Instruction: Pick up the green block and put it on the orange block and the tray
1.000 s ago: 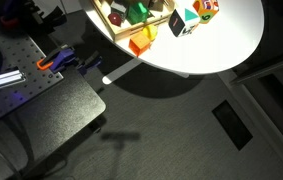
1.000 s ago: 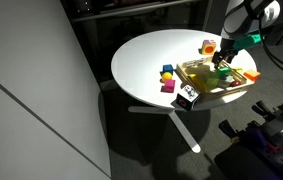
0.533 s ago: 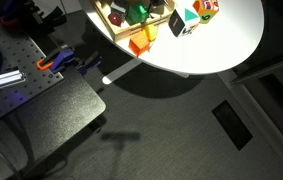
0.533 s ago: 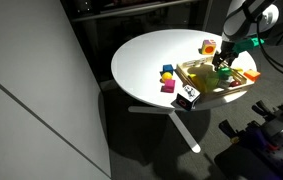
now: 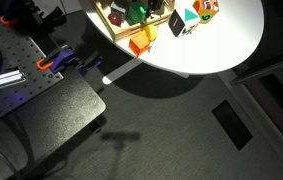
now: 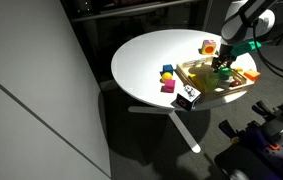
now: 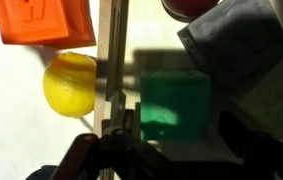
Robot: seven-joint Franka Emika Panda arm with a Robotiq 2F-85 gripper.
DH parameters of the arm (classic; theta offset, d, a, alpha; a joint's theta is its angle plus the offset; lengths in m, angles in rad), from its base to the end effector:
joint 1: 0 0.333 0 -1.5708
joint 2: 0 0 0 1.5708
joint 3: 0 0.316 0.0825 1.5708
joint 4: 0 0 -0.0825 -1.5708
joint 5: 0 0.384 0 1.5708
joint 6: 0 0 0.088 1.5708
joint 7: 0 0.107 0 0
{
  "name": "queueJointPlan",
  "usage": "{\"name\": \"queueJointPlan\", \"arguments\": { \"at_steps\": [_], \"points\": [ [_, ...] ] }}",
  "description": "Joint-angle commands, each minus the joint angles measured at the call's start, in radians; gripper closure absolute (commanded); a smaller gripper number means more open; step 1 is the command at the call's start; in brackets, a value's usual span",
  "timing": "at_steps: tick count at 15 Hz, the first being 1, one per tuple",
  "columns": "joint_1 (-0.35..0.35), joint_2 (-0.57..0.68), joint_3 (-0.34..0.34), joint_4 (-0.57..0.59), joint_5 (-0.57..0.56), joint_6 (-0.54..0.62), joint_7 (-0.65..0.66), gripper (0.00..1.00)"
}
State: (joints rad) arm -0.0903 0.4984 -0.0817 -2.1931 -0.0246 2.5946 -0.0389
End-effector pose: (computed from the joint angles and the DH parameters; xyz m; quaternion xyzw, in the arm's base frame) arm 0.5341 -0.0942 0.1471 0.9972 -0.0516 -0.0502 0.0204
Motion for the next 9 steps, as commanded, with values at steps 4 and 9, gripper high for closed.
{"name": "queueJointPlan", "arguments": {
  "at_steps": [4, 9],
  "points": [
    [-0.012, 0.014, 0.012, 0.034, 0.019, -0.023, -0.001, 0.67],
    [-0.012, -0.018, 0.006, 0.033, 0.014, -0.062, -0.002, 0.68]
  ]
}}
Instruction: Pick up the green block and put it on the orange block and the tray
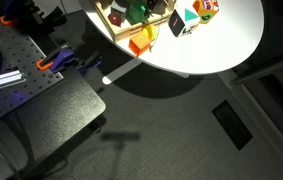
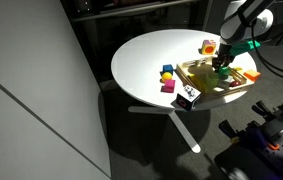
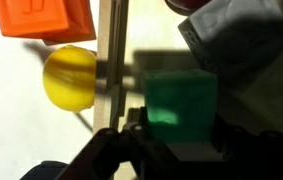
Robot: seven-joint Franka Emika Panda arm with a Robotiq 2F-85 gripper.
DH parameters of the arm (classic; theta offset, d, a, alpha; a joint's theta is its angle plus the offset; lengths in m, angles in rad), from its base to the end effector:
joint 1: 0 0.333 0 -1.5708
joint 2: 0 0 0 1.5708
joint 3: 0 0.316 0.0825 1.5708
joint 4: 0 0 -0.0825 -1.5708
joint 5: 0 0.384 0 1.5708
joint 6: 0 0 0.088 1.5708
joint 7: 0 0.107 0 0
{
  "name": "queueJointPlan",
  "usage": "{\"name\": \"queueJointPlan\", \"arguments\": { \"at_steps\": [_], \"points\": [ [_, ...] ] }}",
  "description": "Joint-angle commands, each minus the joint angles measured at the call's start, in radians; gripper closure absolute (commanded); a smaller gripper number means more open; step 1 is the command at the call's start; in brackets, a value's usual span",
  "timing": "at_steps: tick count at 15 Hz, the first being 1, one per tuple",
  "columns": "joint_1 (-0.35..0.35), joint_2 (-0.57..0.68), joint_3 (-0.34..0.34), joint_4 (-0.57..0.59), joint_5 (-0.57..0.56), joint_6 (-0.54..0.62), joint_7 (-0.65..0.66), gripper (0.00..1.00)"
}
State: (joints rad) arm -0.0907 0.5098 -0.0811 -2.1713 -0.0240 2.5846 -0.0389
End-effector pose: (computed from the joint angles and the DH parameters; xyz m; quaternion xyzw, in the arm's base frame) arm 0.5401 -0.0950 0.1471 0.9972 -0.0517 -0.0500 0.0207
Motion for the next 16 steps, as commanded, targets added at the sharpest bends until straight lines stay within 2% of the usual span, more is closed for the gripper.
{"name": "queueJointPlan", "arguments": {
  "at_steps": [1, 10, 16],
  "points": [
    [-0.015, -0.040, 0.009, 0.009, 0.016, -0.062, -0.009, 0.68],
    [-0.042, -0.148, -0.005, -0.007, 0.022, -0.154, -0.022, 0.68],
    [-0.067, -0.160, -0.037, 0.012, 0.020, -0.203, -0.018, 0.68]
  ]
}}
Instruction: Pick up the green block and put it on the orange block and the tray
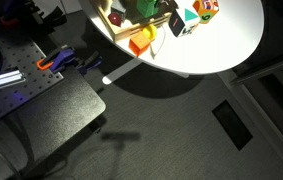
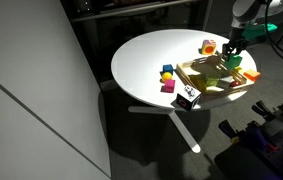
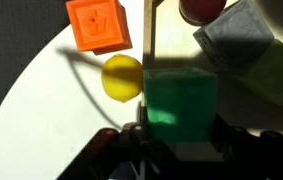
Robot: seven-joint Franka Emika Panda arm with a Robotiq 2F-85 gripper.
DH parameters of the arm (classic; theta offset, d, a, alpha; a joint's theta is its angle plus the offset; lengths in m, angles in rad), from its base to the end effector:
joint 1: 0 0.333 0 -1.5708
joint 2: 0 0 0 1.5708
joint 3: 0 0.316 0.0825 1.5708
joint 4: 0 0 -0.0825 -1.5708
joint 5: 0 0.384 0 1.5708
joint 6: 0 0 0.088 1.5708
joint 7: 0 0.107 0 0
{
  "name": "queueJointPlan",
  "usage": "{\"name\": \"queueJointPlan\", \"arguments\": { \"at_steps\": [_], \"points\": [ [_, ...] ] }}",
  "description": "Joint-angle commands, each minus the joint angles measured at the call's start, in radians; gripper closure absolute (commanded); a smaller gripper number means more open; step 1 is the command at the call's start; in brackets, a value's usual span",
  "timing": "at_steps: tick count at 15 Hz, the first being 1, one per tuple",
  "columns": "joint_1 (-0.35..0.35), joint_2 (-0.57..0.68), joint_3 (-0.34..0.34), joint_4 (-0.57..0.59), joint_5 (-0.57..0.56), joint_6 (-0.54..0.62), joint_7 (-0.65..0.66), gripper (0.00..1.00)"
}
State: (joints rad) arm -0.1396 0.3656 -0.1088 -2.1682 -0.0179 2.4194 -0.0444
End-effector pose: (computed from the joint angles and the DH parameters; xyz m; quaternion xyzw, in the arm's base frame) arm 0.5354 -0.1365 0.2153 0.9938 -0.0922 -0.0593 0.0166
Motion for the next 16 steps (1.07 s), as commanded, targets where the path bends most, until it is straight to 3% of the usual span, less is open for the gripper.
{"name": "queueJointPlan", "arguments": {
  "at_steps": [1, 16],
  "points": [
    [-0.023, -0.012, -0.014, 0.012, 0.015, -0.041, -0.012, 0.68],
    [-0.079, 0.010, -0.040, -0.054, 0.012, -0.022, -0.031, 0.68]
  ]
}}
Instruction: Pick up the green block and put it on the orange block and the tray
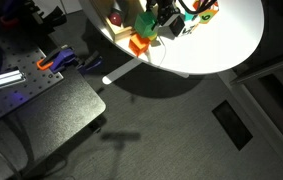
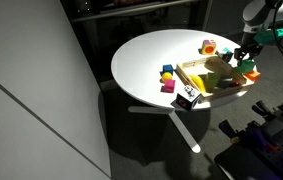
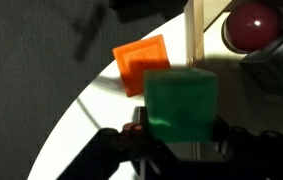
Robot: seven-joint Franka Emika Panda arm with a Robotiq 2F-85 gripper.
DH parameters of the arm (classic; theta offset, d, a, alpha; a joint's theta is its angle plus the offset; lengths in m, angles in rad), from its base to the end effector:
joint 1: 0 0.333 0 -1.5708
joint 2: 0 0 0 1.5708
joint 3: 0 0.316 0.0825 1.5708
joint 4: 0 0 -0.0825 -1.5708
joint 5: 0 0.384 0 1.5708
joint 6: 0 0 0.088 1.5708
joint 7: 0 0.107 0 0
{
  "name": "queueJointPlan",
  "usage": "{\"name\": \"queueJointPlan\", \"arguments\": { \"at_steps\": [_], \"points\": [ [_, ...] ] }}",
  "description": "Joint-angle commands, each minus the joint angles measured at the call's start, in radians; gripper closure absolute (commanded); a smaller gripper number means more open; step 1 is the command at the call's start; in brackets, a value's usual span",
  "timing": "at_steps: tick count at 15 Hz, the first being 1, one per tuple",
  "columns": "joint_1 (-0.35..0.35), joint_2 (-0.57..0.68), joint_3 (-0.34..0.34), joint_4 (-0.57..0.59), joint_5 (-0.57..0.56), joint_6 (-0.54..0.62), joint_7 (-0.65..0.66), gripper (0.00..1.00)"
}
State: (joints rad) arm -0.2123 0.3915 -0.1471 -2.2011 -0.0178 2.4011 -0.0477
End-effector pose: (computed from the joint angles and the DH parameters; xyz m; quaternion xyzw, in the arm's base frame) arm 0.4993 -0.1900 0.1896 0.9845 -0.1446 -0.0986 0.0141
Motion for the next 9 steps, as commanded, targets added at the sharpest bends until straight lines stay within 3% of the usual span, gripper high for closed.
{"name": "queueJointPlan", "arguments": {
  "at_steps": [1, 2, 3, 4, 7, 9],
  "points": [
    [-0.006, -0.016, -0.002, -0.023, 0.011, -0.004, -0.028, 0.68],
    [-0.006, -0.017, -0.002, -0.023, 0.011, -0.004, -0.028, 0.68],
    [-0.006, -0.018, -0.003, -0.026, 0.010, -0.001, -0.028, 0.18],
    [-0.007, -0.022, -0.002, -0.029, 0.012, 0.003, -0.032, 0.17],
    [-0.011, -0.040, 0.000, -0.043, 0.017, 0.010, -0.044, 0.00],
    [-0.013, -0.052, 0.001, -0.050, 0.020, 0.015, -0.053, 0.00]
  ]
}}
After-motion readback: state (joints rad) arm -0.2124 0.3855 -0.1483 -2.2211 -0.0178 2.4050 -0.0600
